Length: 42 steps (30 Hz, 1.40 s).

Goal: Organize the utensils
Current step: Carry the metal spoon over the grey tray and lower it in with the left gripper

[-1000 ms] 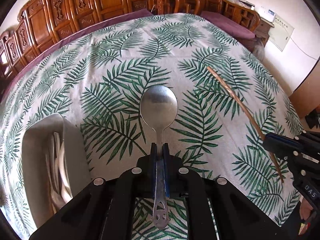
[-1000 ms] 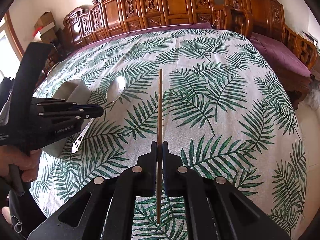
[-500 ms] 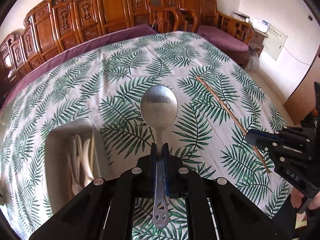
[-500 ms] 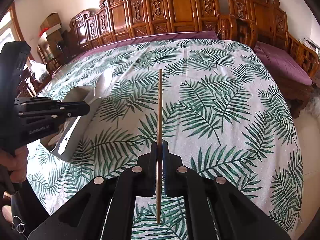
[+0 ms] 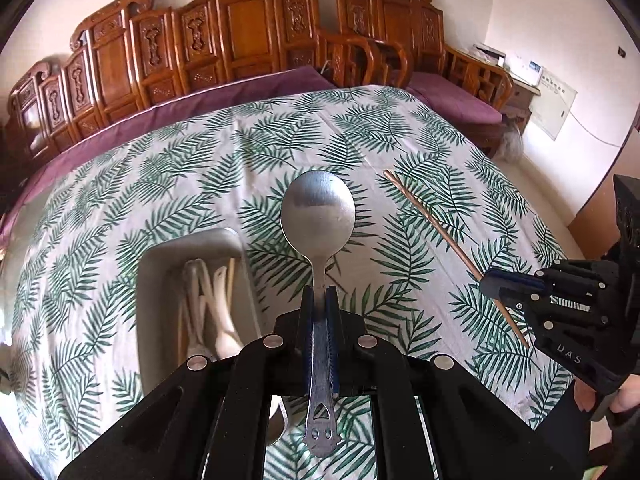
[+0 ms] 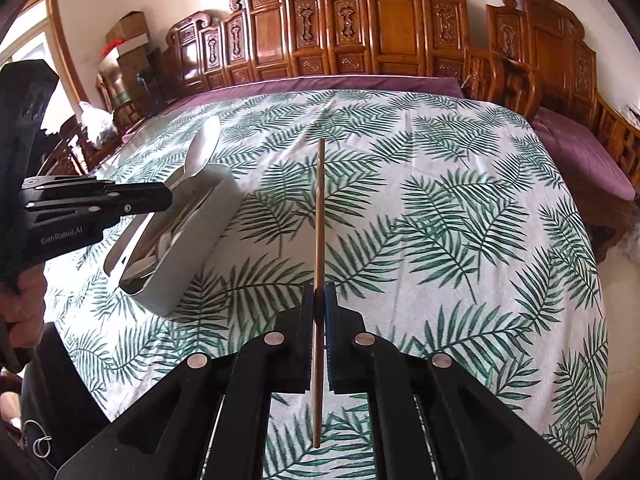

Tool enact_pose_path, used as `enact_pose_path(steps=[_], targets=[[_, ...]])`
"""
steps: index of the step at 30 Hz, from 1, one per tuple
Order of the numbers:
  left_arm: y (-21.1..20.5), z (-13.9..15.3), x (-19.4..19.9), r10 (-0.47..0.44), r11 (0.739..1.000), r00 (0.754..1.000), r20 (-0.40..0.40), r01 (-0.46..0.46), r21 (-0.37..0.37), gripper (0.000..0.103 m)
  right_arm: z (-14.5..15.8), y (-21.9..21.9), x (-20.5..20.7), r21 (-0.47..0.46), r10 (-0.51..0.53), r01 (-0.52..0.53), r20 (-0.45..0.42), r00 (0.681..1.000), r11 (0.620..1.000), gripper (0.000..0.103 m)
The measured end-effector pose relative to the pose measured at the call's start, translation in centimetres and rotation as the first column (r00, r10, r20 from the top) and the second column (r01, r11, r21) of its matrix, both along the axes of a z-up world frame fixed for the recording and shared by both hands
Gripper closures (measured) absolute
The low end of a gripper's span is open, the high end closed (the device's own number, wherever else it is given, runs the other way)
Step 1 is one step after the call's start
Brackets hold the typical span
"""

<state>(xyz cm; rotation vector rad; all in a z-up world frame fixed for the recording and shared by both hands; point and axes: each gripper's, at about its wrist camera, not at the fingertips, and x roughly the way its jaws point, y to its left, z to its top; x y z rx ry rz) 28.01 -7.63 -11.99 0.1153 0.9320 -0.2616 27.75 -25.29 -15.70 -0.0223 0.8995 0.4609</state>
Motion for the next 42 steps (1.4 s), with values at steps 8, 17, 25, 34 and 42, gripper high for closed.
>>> enact_pose_path(steps=[8, 17, 25, 34, 42], targets=[[4.0, 0.5, -0.8, 0.053, 0.999, 0.999, 0.0, -0.053, -0.014, 0.098, 1.2, 2.4, -0.5, -0.025, 0.034, -0.034, 0.011, 0.999, 0.999, 0.097], [8.0, -1.2, -0.5, 0.107, 0.994, 0.993, -0.04, -0.108, -0.033, 0.098, 3.2, 4.5, -0.6, -0.003, 0.025, -0.025, -0.003, 1.0, 1.0, 0.097], [10.9, -2.7, 0.6, 0.122, 0.991, 0.99, -0.075, -0.126, -0.041, 0.098, 4.2, 5.4, -0.7, 0.008, 0.004, -0.003, -0.033, 0.999, 1.0, 0.097], [12.5, -4.9, 3.4, 0.139, 0.987, 0.983, -0.123, -0.148, -0.062, 0.098, 4.0, 6.9, -0.2, -0.011, 0.008, -0.009, -0.054, 0.999, 1.0, 0.097], [12.7, -6.6, 4.4, 0.158, 0.982, 0.974, -0.164, -0.172, -0.078, 0.097, 3.5, 8.7, 0.1, -0.025, 0.037, -0.039, -0.066, 0.997, 0.999, 0.097]])
